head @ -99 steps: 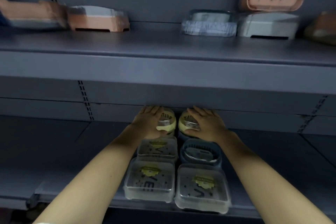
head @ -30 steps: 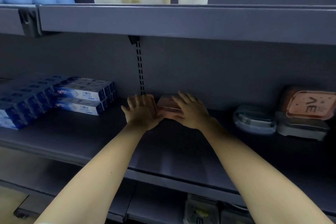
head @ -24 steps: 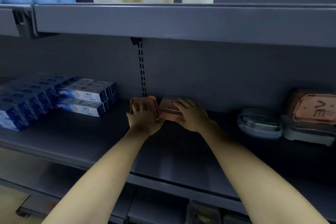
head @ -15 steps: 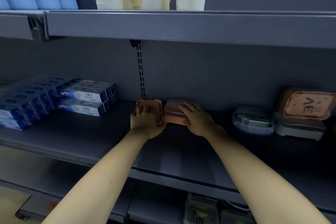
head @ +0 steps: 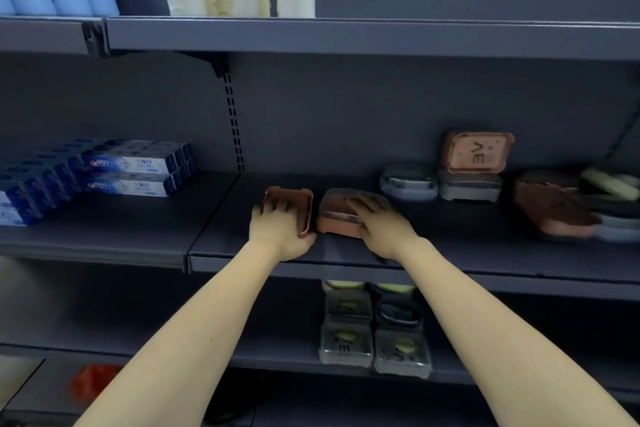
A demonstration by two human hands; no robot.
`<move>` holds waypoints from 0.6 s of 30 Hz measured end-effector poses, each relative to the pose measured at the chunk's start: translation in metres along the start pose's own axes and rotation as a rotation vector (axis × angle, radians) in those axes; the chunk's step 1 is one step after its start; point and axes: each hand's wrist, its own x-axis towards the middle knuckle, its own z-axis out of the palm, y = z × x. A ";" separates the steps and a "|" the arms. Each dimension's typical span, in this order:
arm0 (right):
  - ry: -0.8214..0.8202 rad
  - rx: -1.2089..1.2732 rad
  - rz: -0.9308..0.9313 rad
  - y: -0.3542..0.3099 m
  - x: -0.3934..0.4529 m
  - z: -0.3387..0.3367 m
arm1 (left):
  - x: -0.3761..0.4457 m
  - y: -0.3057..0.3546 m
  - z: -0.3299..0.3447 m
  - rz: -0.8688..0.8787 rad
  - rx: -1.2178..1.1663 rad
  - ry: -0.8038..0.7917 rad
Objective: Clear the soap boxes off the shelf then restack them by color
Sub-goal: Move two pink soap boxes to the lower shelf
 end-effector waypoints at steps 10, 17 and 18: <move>0.052 -0.100 0.148 0.040 -0.099 -0.016 | -0.033 0.049 -0.011 0.277 0.133 -0.068; 0.064 -0.079 0.214 0.054 -0.118 -0.020 | -0.034 0.051 -0.012 0.240 0.076 -0.109; 0.067 -0.070 0.209 0.055 -0.117 -0.020 | -0.034 0.051 -0.011 0.245 0.064 -0.104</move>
